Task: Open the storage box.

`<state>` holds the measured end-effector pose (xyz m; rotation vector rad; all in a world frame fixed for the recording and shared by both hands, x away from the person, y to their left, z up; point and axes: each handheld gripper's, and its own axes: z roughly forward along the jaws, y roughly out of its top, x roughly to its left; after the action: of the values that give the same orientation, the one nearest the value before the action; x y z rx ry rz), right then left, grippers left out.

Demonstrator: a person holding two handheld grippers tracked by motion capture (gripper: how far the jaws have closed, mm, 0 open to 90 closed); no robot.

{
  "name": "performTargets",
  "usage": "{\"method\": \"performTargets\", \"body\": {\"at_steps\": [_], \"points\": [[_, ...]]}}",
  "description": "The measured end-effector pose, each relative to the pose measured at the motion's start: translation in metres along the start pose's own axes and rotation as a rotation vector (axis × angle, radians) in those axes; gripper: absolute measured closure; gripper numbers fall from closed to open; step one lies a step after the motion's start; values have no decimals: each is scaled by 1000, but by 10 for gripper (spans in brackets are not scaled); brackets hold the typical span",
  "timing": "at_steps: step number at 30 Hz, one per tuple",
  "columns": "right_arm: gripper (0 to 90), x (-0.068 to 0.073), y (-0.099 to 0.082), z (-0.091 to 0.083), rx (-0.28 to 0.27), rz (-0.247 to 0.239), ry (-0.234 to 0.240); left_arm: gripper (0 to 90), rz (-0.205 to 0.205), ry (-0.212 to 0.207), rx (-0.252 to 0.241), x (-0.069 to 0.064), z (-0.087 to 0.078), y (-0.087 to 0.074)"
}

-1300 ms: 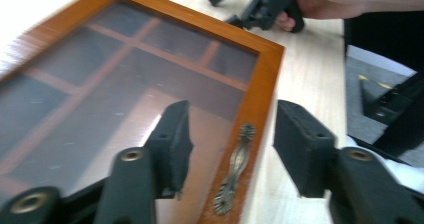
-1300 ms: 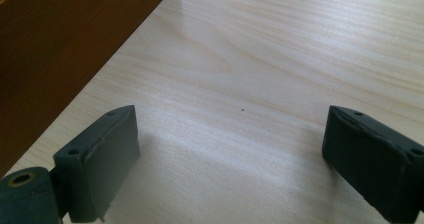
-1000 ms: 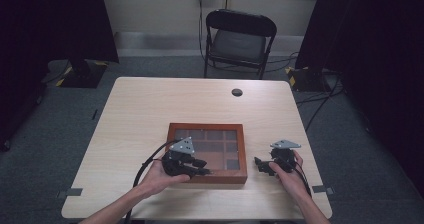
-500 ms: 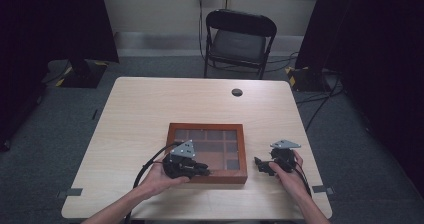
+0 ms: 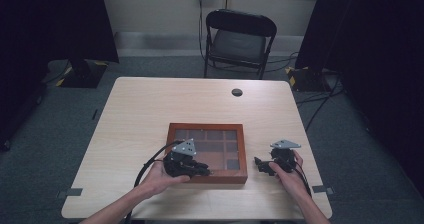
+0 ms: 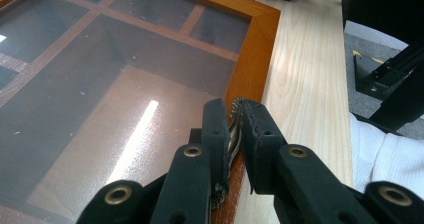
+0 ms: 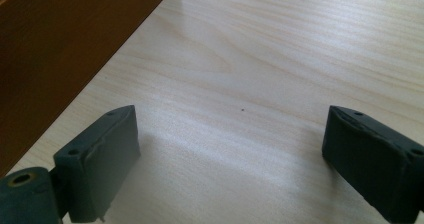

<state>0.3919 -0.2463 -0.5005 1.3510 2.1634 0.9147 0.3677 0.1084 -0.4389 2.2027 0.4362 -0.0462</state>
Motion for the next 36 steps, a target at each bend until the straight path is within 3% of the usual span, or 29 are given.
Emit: {"method": "performTargets", "body": {"at_steps": [13,28,36], "points": [[73,0,0,0,0,1,0,810,-29,-11,-7,-1,-5,4],[73,0,0,0,0,0,0,811,-34,-51,-46,4,-21,15],[73,0,0,0,0,1,0,811,-39,-47,-47,4,-27,23]]}}
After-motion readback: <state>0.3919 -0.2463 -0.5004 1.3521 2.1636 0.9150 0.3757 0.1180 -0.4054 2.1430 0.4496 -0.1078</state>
